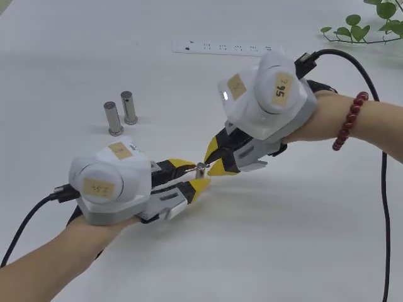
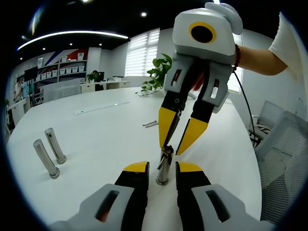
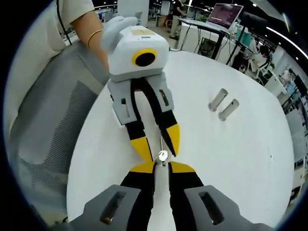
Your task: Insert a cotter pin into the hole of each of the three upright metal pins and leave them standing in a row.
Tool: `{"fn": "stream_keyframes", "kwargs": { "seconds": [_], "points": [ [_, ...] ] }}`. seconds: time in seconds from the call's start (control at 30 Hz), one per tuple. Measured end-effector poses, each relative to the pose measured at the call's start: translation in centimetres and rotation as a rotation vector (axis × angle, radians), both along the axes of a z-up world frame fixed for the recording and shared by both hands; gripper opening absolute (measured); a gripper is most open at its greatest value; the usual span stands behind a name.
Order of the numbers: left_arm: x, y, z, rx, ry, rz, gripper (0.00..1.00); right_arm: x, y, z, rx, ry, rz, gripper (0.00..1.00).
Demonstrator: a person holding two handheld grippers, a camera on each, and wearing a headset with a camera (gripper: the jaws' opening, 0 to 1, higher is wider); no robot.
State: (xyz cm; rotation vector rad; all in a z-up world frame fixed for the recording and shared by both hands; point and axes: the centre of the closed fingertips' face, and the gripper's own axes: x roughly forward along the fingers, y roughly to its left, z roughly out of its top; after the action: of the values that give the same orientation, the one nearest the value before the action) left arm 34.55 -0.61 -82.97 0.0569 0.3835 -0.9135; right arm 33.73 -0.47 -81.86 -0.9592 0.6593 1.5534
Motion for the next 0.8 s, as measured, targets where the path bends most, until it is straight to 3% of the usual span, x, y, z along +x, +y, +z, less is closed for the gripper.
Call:
{"fn": "stream_keyframes", "kwargs": {
  "seconds": [0.13,0.8],
  "points": [
    [-0.3,0.2,0.5,-0.007,-0.001,-0.004,0.25,-0.2,0.2,0.2,0.031,0.037,-0.035,0.13],
    [-1.6,2.4,2.6,-0.040,-0.007,0.018,0.43,-0.5,1.2,0.5,0.134,0.103,-0.135,0.14]
  ]
}}
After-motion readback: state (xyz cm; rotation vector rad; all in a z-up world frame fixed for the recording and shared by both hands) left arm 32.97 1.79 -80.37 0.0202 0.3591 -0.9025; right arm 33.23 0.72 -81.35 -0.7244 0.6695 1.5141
